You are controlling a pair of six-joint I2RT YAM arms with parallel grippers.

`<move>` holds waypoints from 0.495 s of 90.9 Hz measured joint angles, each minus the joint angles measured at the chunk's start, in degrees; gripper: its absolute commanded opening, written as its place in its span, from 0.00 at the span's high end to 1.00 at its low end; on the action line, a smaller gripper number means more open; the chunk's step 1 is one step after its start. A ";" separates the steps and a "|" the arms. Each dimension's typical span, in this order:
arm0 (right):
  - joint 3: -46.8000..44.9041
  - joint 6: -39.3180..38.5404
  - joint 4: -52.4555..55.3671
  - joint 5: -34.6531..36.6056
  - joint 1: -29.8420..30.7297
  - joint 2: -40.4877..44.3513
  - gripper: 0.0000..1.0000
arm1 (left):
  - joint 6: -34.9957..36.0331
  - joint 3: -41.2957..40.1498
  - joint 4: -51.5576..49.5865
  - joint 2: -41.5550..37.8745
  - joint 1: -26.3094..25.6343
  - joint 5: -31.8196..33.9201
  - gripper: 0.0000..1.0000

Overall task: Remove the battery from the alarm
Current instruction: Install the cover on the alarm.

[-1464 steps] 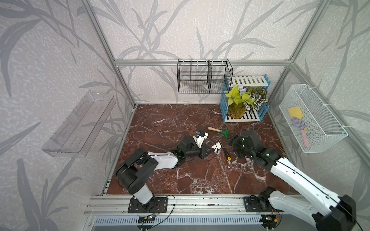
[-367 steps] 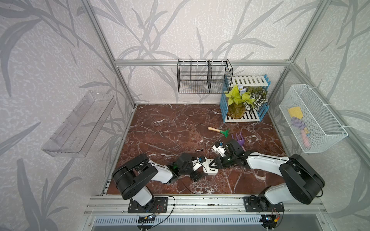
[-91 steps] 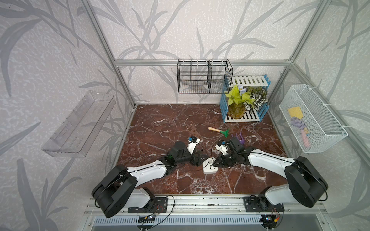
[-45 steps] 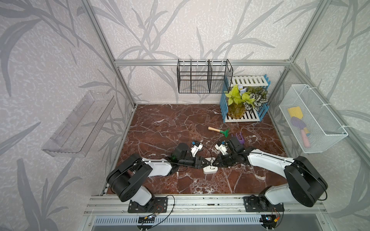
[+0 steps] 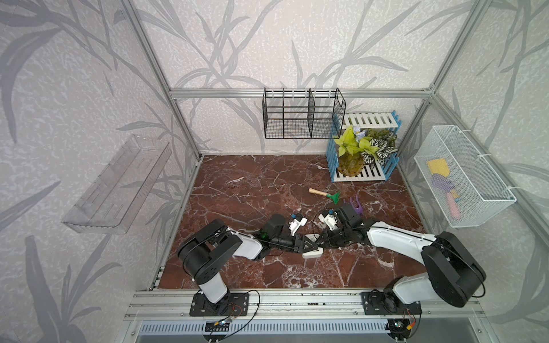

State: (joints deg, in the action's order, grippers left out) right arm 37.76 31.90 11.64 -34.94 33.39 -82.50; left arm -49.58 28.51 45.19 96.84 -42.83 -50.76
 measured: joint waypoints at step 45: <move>0.00 0.00 -0.74 0.00 0.04 -0.35 0.77 | 1.49 0.39 -1.60 0.07 0.66 0.76 0.50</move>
State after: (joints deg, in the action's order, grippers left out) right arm 37.76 31.90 10.90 -34.94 33.43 -82.85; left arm -48.10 28.91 43.59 96.90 -42.17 -50.00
